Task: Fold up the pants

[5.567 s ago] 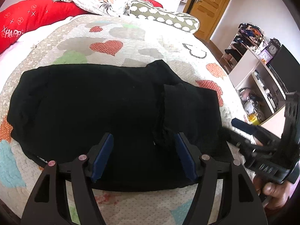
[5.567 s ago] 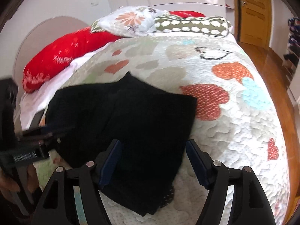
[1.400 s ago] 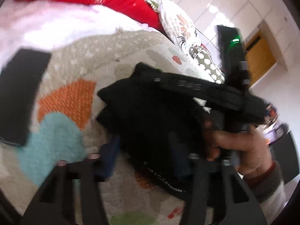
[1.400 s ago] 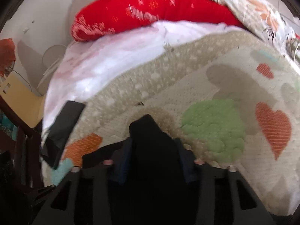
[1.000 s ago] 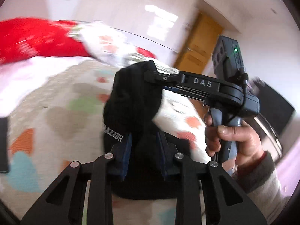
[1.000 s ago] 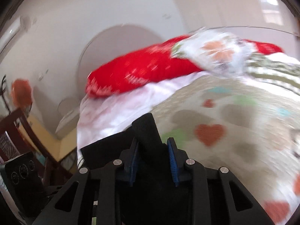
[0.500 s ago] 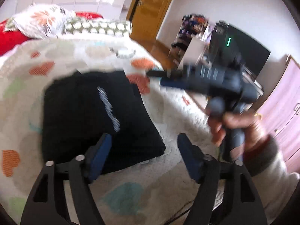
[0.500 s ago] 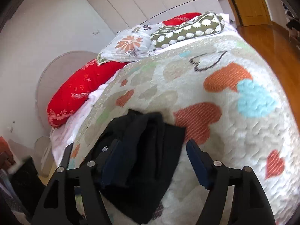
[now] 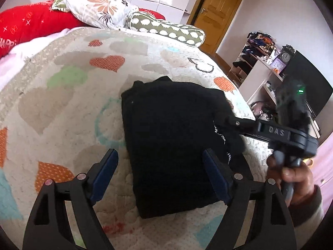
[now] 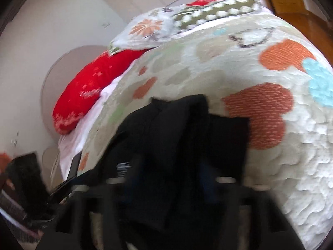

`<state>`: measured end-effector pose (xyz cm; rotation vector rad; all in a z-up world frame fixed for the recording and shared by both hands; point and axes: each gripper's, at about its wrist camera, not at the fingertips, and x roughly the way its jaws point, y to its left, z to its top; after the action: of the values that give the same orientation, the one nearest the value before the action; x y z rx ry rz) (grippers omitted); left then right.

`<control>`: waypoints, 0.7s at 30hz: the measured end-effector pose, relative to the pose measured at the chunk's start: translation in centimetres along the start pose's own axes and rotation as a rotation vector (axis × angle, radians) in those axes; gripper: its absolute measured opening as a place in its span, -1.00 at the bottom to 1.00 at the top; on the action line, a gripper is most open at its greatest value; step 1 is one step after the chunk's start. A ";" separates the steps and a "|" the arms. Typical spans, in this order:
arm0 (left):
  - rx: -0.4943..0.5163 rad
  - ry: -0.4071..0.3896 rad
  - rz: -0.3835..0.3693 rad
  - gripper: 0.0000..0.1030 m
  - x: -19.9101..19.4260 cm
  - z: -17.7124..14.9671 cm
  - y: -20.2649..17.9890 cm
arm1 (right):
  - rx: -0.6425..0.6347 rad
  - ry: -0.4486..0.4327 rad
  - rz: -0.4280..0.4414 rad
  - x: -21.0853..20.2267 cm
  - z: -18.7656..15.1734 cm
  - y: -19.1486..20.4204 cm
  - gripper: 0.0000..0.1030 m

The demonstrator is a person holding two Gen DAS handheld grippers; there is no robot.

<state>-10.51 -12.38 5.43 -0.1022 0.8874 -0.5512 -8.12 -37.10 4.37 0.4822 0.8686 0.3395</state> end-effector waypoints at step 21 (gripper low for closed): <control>0.052 0.022 -0.002 0.62 -0.3 0.0 -1.9 | -0.047 -0.107 -0.177 -7.9 -1.9 -0.2 -0.15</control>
<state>-11.47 -13.89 6.23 -0.0498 0.8935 -0.5774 -14.36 -40.51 8.25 0.3738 0.7907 0.1700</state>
